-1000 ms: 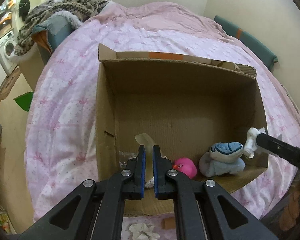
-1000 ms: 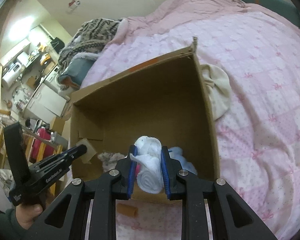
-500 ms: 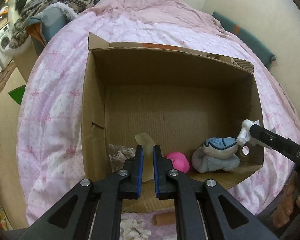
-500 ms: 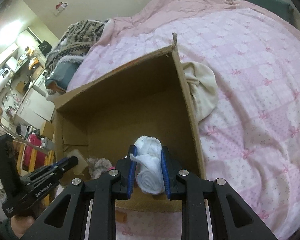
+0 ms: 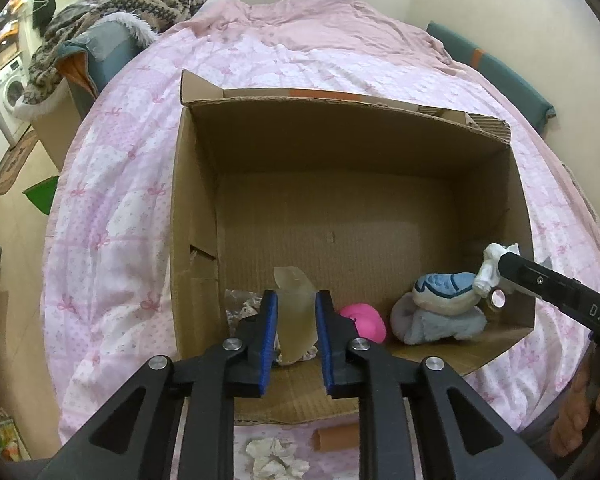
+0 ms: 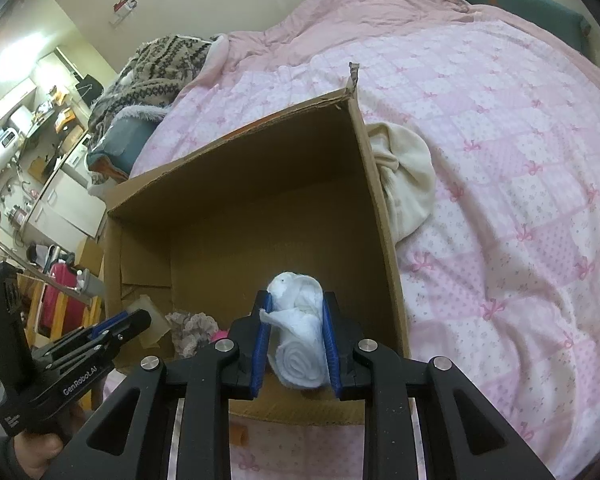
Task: Organize soft objects
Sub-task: 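Carry the sock and beige piece into the box and open both tools, then withdraw both open tools from the box toward the scrunchie and tube, then grasp the white lace scrunchie with the left tool while the right tool grasps the tan cardboard tube, then carry the scrunchie and tube into the box and open both tools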
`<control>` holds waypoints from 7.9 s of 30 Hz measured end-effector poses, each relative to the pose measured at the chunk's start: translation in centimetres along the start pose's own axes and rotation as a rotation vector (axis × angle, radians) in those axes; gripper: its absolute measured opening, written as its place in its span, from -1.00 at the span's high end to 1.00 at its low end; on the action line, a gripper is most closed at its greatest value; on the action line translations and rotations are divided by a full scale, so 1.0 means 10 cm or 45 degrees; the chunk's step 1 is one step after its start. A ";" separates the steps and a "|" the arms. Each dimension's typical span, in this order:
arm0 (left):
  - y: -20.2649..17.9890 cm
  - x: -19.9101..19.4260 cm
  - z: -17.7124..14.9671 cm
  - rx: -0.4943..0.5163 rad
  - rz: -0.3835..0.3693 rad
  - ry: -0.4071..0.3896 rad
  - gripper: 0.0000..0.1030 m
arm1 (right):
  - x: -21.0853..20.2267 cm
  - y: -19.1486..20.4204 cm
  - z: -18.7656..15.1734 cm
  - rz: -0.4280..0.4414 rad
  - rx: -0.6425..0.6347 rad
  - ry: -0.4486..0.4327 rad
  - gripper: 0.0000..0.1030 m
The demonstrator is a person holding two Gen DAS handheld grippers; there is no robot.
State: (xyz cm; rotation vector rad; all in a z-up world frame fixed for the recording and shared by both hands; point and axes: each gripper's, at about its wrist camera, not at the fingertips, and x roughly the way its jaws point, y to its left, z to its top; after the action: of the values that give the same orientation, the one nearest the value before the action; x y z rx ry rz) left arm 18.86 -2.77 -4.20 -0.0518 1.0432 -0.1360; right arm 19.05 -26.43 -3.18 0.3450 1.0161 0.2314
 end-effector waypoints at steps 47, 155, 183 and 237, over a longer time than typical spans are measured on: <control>0.18 -0.75 -0.24 -0.042 0.164 -0.195 -0.36 | -0.38 0.26 -0.30 0.004 -0.102 -0.065 -0.39; 0.43 -0.20 -0.95 -0.193 0.210 0.301 0.69 | -0.07 0.46 -1.15 0.026 -0.132 0.313 0.87; 0.19 -0.94 -0.49 -0.099 0.179 -0.052 0.69 | -0.57 0.54 -0.71 0.138 -0.116 0.025 0.86; -0.03 -0.12 -0.04 0.035 0.041 -0.108 0.43 | 0.15 0.33 -0.18 0.076 -0.147 0.061 0.81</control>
State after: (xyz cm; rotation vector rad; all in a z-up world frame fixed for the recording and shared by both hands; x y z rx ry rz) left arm 17.88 -2.91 -3.36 -0.0154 0.9565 -0.1176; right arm 18.20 -22.53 -3.95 0.2658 1.0361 0.3523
